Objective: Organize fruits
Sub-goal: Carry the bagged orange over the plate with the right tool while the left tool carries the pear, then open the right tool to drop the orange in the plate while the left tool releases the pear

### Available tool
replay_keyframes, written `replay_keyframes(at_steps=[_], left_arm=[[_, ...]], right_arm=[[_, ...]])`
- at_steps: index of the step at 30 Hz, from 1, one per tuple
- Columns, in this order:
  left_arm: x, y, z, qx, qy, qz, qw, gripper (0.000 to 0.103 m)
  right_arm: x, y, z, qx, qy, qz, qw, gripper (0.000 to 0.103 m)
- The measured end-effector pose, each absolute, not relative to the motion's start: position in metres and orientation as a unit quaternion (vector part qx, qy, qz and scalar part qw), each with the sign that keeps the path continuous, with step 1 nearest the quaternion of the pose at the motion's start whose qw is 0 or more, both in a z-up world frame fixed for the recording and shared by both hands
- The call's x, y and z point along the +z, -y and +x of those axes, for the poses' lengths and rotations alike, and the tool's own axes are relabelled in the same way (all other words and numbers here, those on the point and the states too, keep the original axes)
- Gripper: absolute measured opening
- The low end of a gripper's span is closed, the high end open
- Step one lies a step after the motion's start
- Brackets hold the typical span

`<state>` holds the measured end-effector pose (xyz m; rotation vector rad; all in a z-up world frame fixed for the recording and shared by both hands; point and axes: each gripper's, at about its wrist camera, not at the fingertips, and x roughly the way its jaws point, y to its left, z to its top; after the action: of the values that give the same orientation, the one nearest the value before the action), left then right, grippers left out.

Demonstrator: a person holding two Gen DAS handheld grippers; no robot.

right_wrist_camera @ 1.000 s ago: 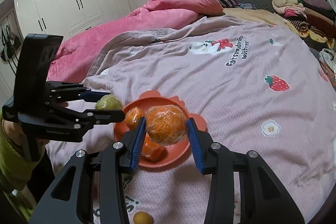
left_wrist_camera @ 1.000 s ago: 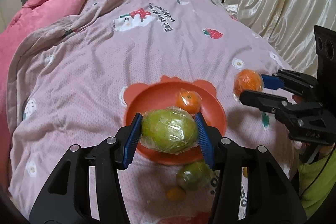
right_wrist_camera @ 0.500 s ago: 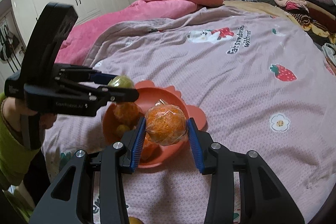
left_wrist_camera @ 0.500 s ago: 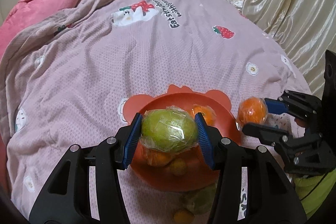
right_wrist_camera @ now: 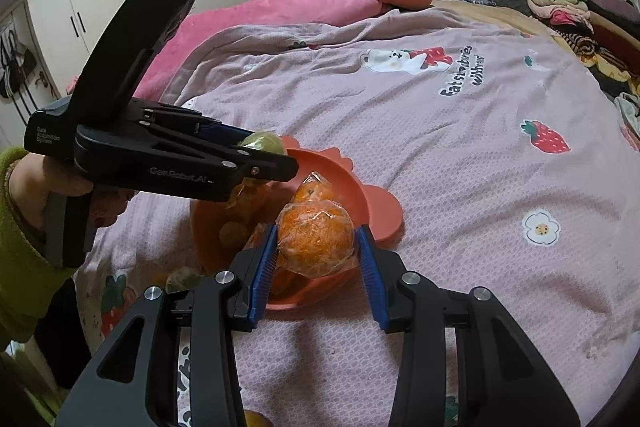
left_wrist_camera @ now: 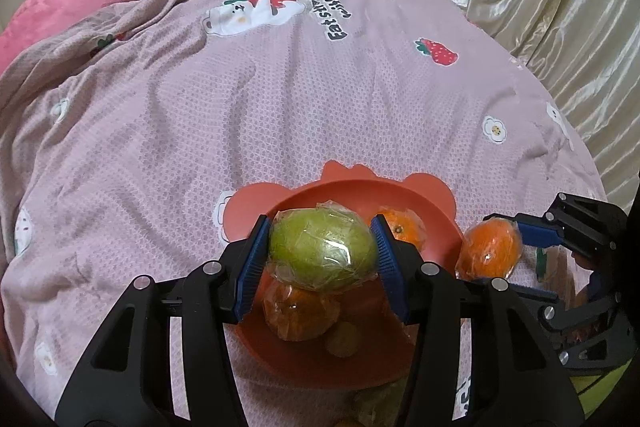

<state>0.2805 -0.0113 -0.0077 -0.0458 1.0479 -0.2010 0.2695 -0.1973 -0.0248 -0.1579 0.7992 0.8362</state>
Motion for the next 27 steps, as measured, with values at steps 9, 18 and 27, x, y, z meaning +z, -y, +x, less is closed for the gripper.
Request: replay_keyframes(at_steps=[9, 18, 27], left_arm=[[-0.0099, 0.0116, 0.2827, -0.094, -0.502, -0.025, 0.86, 0.043], [-0.0131, 0.0121, 0.2864, -0.095, -0.507, -0.031, 0.856, 0.043], [-0.014, 0.0104, 0.2875, -0.094, -0.506, -0.034, 0.857, 0.043]], right_arm=[[-0.0303, 0.1923, 0.269, 0.399, -0.382, -0.077, 0.83, 0.039], [-0.0325, 0.1907, 0.2704, 0.397, -0.383, -0.077, 0.83, 0.039], [-0.0354, 0.1889, 0.2706, 0.394, -0.386, -0.078, 0.83, 0.039]])
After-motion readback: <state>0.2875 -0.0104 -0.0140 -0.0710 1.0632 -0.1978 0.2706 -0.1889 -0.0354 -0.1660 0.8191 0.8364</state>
